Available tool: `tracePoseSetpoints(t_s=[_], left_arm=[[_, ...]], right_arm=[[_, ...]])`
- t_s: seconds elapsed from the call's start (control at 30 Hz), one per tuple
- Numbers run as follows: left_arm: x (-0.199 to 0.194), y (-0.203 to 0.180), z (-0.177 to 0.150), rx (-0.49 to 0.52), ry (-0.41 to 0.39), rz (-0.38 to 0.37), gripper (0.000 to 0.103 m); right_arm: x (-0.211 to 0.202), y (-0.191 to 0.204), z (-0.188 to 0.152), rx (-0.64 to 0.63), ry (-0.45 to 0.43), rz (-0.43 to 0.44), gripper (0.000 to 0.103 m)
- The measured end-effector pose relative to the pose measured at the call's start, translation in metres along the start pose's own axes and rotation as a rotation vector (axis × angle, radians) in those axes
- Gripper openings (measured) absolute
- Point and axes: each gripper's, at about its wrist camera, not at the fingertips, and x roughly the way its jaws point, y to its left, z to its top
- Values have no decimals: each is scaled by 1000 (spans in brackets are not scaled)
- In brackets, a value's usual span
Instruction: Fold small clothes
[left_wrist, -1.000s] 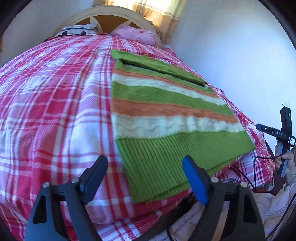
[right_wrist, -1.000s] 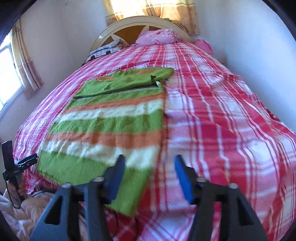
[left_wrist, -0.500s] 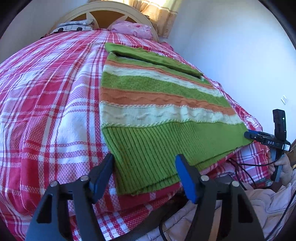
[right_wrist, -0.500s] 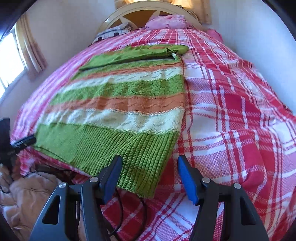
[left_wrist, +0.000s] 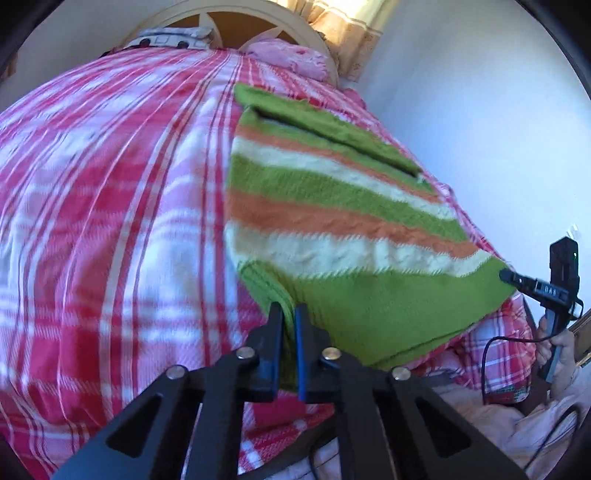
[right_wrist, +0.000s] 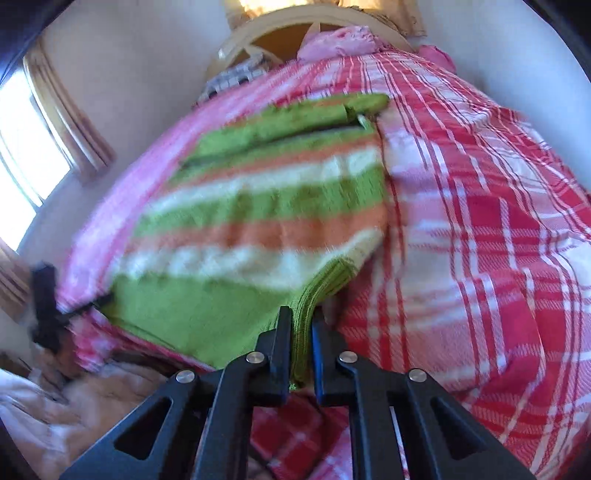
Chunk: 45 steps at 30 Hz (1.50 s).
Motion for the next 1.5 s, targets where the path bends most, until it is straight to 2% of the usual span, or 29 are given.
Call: tracePoseSetpoints(t_s=[0.2, 0.3, 0.37, 0.47, 0.53, 0.57, 0.6, 0.63, 0.67, 0.7, 0.73, 0.87, 0.97, 1.0, 1.1, 1.23, 1.27, 1.3, 1.33, 1.37, 1.4, 1.47, 1.5], left_arm=[[-2, -1, 63, 4, -93, -9, 7], [7, 2, 94, 14, -138, 16, 7], [17, 3, 116, 39, -146, 88, 7], [14, 0, 132, 108, -175, 110, 8], [9, 0, 131, 166, -182, 103, 16], [6, 2, 128, 191, -183, 101, 27], [1, 4, 122, 223, -187, 102, 44], [-2, 5, 118, 239, -190, 105, 52], [-6, 8, 110, 266, -191, 107, 66], [-9, 10, 104, 286, -187, 106, 73], [-12, 13, 93, 317, -174, 102, 73], [-5, 9, 69, 424, -82, 119, 73], [9, 0, 68, 483, -54, 134, 73], [11, -3, 70, 486, -57, 125, 73], [33, -13, 80, 474, -40, 12, 73], [66, -28, 75, 577, -10, 71, 73], [77, -29, 74, 579, 15, 72, 69], [81, -28, 73, 575, 27, 77, 57], [84, -25, 73, 556, 43, 63, 54], [82, -21, 76, 515, 31, 32, 44], [80, -17, 79, 469, 31, 3, 25], [79, -8, 84, 383, 31, -18, 16], [78, 0, 87, 326, 26, -38, 15]], right_arm=[[1, -2, 60, 72, -96, 123, 9], [21, -12, 94, 123, -126, 127, 9], [37, -22, 111, 173, -131, 136, 9], [71, -36, 132, 235, -122, 90, 9], [90, -49, 138, 292, -110, 71, 9], [98, -56, 141, 317, -104, 71, 9], [110, -62, 144, 343, -97, 63, 9], [118, -66, 146, 351, -95, 48, 9], [127, -68, 148, 354, -90, 31, 9], [134, -70, 149, 355, -84, 15, 9], [142, -72, 150, 357, -75, -3, 9], [153, -71, 153, 339, -87, -29, 9], [154, -68, 154, 318, -87, -47, 9], [153, -67, 154, 305, -88, -54, 9], [153, -63, 153, 291, -88, -73, 9], [152, -58, 153, 278, -85, -94, 9], [152, -57, 153, 273, -84, -98, 9], [152, -56, 153, 267, -84, -101, 9], [151, -55, 153, 261, -85, -101, 10], [150, -55, 152, 259, -91, -96, 11], [147, -55, 152, 262, -103, -79, 11], [136, -53, 152, 277, -146, -17, 15], [125, -53, 151, 285, -193, 12, 20]])
